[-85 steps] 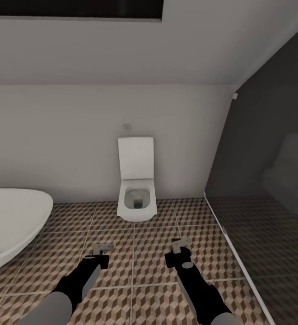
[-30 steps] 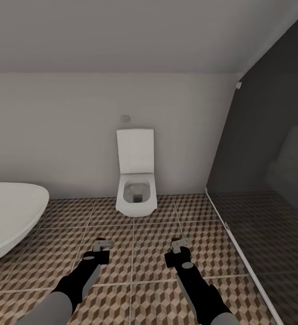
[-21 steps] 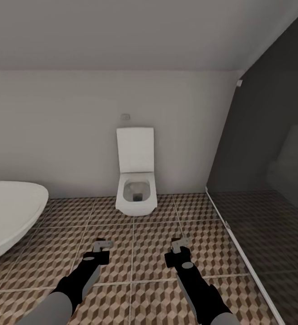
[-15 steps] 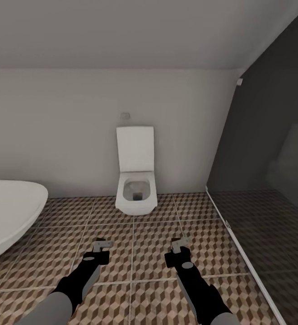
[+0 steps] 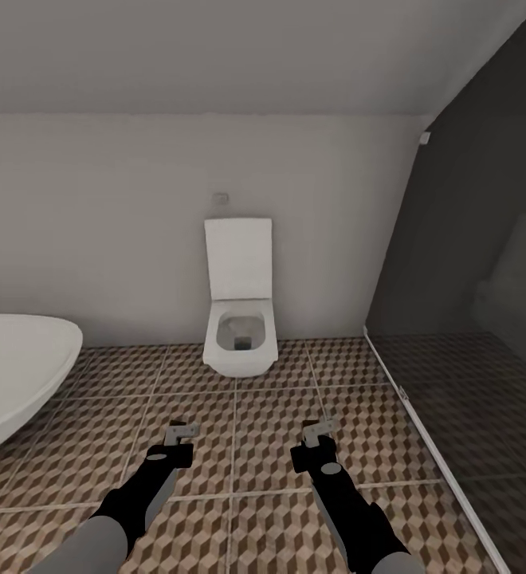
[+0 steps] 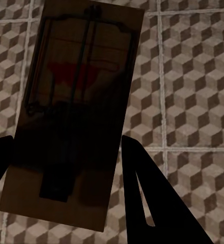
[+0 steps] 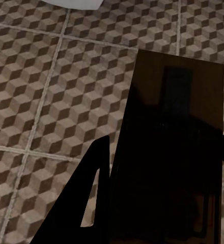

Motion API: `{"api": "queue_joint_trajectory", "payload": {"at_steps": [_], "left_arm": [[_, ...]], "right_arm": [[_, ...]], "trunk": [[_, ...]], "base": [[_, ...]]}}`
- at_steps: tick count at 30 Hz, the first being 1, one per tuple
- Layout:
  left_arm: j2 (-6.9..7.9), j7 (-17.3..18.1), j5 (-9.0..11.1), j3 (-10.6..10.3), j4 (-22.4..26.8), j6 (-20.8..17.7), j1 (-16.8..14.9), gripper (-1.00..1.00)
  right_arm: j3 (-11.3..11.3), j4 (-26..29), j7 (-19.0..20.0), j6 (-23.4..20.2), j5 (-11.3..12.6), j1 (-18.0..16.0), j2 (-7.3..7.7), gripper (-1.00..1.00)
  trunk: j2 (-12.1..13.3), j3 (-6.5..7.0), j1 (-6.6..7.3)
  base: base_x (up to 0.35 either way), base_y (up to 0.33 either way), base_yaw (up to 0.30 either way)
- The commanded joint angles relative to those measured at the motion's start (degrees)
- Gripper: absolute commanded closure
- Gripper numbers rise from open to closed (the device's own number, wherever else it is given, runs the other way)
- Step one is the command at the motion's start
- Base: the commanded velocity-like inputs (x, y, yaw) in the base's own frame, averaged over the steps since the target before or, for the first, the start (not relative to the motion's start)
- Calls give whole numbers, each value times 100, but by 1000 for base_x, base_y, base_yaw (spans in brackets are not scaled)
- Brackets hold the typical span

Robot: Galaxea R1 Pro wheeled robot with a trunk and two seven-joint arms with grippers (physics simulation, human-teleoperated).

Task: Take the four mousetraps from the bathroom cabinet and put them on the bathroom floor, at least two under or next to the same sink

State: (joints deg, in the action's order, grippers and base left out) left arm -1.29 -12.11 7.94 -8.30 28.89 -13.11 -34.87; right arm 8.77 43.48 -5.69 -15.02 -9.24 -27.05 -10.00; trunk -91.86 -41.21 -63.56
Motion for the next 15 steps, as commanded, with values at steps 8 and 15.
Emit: {"api": "queue_joint_trajectory", "payload": {"at_steps": [8,15], "left_arm": [[6,-63,37,-49,-3,-34,-2,100],[6,-63,36,-49,-30,-34,-2,100]], "right_arm": [[11,9,-8,-45,-49,-2,0,100],[11,11,-10,-45,-50,-2,0,100]], "trunk": [[-325,-149,-176],[-606,-275,-330]], "base": [[0,0,0],[0,0,0]]}}
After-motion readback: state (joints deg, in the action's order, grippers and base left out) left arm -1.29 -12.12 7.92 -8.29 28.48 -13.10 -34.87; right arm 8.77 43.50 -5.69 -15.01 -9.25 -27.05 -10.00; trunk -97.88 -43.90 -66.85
